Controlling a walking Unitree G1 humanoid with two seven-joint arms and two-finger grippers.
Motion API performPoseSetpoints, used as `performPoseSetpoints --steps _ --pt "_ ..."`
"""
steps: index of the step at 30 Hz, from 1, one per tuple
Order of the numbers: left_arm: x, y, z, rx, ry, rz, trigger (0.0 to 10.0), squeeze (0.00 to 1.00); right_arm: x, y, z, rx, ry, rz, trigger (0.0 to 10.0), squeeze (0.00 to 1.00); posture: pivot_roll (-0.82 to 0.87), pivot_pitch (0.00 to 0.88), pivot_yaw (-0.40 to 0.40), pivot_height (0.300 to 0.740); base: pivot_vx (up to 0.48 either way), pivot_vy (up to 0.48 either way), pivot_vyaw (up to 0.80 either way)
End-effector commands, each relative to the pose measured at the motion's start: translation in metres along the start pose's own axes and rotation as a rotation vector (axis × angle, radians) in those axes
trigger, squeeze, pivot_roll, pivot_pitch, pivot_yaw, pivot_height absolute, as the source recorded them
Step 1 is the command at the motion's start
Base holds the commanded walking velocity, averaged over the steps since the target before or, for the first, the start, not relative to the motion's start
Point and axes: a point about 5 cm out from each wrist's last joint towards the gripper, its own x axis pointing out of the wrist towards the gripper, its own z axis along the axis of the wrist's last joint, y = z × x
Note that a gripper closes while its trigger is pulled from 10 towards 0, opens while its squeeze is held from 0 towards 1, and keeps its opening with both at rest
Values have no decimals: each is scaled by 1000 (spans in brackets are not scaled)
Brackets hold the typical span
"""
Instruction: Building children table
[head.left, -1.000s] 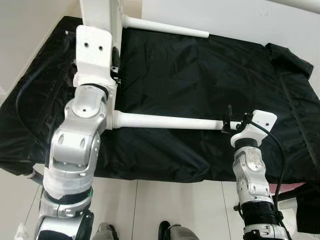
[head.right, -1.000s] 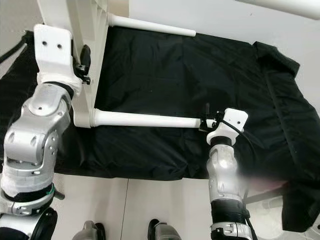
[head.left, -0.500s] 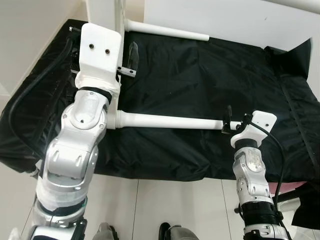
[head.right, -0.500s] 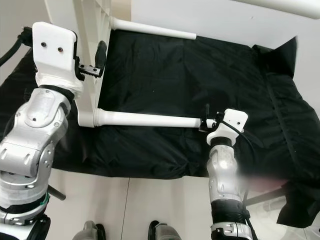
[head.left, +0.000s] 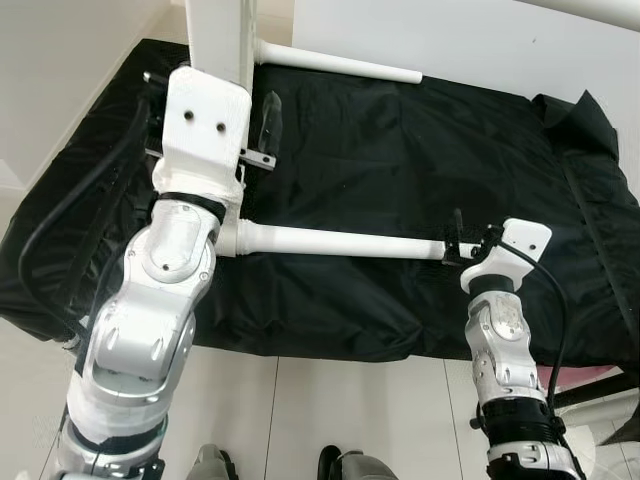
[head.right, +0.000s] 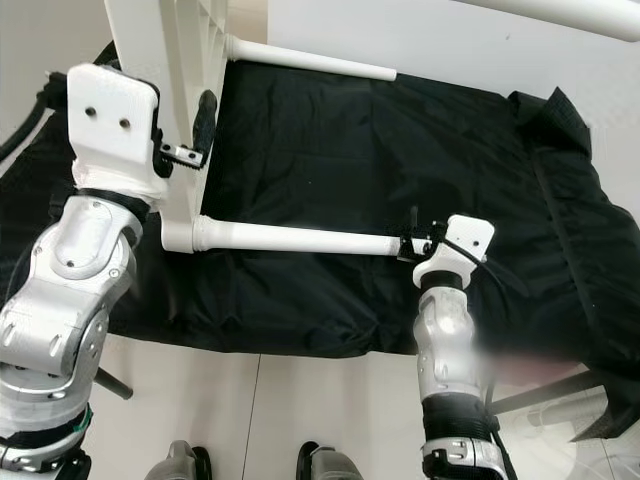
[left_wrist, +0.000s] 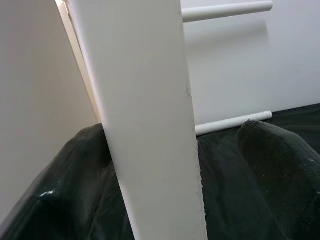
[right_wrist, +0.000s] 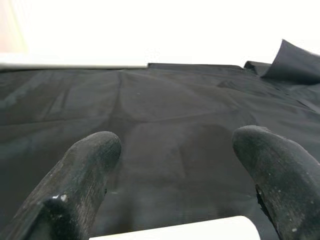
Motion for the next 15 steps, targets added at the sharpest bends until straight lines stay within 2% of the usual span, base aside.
performPoseSetpoints --steps 1,5,7,8,12,15 --pt "-6 -7 1 7 -2 -59 10000 0 -1 -9 -2 -7 4 -21 10000 0 43 155 -98 740 0 0 0" --pt "-10 -5 -2 0 17 -33 10000 0 -1 -9 -2 -8 3 -23 10000 0 50 155 -99 740 0 0 0" --pt "-17 0 -6 17 42 37 10000 0 1 -8 -3 -5 4 -21 10000 0 64 154 -101 740 0 0 0" --pt "-17 0 -6 17 42 37 10000 0 1 -8 -3 -5 4 -21 10000 0 64 154 -101 740 0 0 0" --pt "-28 9 -12 -14 79 166 10000 0 3 -4 -4 4 6 -9 10000 0 77 156 -107 740 0 0 0" --pt "-33 10 -14 10 85 195 10000 0 4 -1 -5 8 10 1 10000 0 81 156 -110 740 0 0 0"
